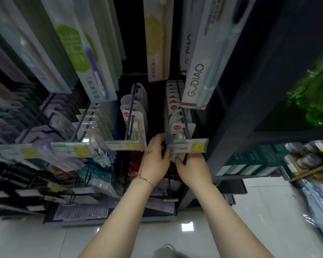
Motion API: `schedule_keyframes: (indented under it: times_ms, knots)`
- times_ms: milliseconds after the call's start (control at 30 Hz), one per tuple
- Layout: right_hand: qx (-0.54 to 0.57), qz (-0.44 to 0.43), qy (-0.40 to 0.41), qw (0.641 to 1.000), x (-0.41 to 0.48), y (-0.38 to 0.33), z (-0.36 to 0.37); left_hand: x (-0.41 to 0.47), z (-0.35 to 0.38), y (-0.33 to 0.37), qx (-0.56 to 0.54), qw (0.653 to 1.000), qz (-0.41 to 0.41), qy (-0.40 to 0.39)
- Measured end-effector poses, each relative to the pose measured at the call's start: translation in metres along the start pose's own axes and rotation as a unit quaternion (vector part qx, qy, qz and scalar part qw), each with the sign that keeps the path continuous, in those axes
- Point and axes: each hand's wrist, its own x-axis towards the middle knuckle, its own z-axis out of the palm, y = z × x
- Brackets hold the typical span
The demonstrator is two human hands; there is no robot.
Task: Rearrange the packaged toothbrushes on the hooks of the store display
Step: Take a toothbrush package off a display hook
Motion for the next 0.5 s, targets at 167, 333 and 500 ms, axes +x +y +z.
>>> schedule_keyframes:
  times_ms: [167,333,500]
  knots:
    - [0.093,0.021,-0.032,0.995,0.007,0.006,-0.001,0.016,0.008,0.006,-0.058,0.998,-0.003,0.037]
    - [0.161,-0.002,-0.005,0.987,0.007,0.003,-0.006,0.020,0.011,0.007,-0.091,0.995,-0.014,0.044]
    - [0.187,-0.014,-0.009,0.982,0.000,0.003,-0.007,0.015,0.011,0.011,-0.119,0.992,-0.014,0.034]
